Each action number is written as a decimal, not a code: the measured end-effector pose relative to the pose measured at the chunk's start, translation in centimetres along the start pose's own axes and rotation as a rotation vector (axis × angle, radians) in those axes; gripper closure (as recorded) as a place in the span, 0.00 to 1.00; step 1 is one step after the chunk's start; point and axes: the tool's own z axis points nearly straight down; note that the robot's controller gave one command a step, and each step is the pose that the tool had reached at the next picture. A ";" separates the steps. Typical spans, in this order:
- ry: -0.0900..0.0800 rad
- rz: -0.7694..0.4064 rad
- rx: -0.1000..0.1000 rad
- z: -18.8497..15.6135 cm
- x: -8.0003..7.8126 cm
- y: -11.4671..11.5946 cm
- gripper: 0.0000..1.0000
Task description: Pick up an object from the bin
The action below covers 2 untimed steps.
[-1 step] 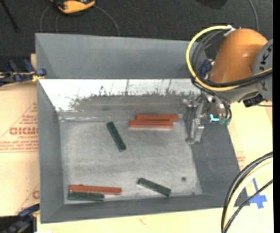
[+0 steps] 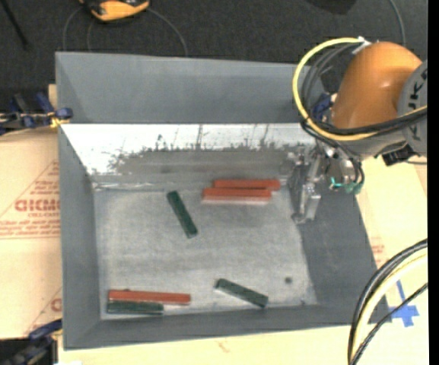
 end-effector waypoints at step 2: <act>0.010 -0.001 -0.006 5.7 -2.1 4.9 0.00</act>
Offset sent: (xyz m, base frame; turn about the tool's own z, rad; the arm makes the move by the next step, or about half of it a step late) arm 0.0283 0.0586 -0.0438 0.0137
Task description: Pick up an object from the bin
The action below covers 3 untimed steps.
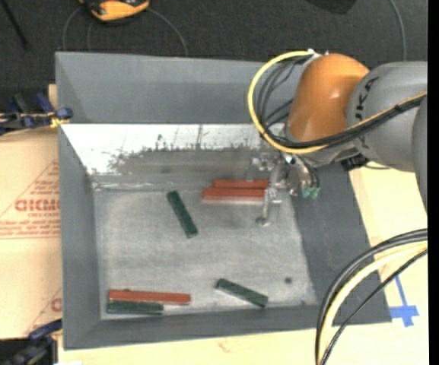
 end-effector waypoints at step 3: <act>-0.018 0.151 0.005 5.6 -2.3 0.5 1.00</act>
Offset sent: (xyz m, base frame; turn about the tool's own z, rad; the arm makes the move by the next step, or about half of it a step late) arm -0.0061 -0.0077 -0.0613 0.1807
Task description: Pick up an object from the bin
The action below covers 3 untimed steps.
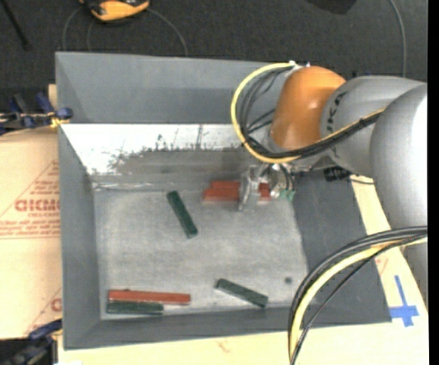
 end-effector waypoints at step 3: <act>0.011 -0.254 -0.004 -9.5 0.7 1.5 1.00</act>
Offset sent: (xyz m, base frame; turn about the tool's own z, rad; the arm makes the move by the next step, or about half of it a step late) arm -0.0099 0.0199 0.1135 -0.4942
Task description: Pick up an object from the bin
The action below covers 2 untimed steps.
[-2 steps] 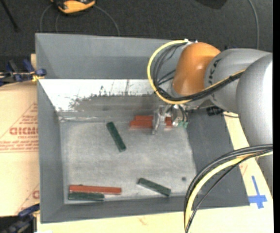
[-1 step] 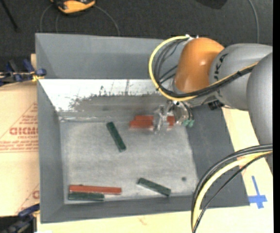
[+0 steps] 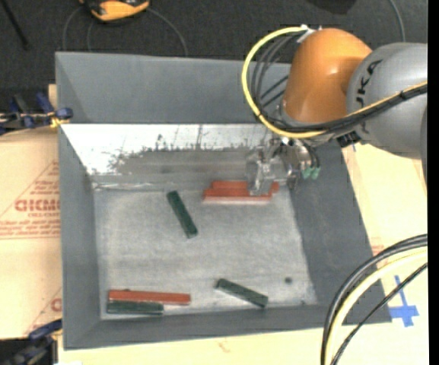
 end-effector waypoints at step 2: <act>-0.006 -0.332 0.003 9.7 -0.5 3.4 0.00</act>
Offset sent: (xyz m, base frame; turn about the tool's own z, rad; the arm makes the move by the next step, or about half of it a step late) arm -0.0001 0.0385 -0.1002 -0.3359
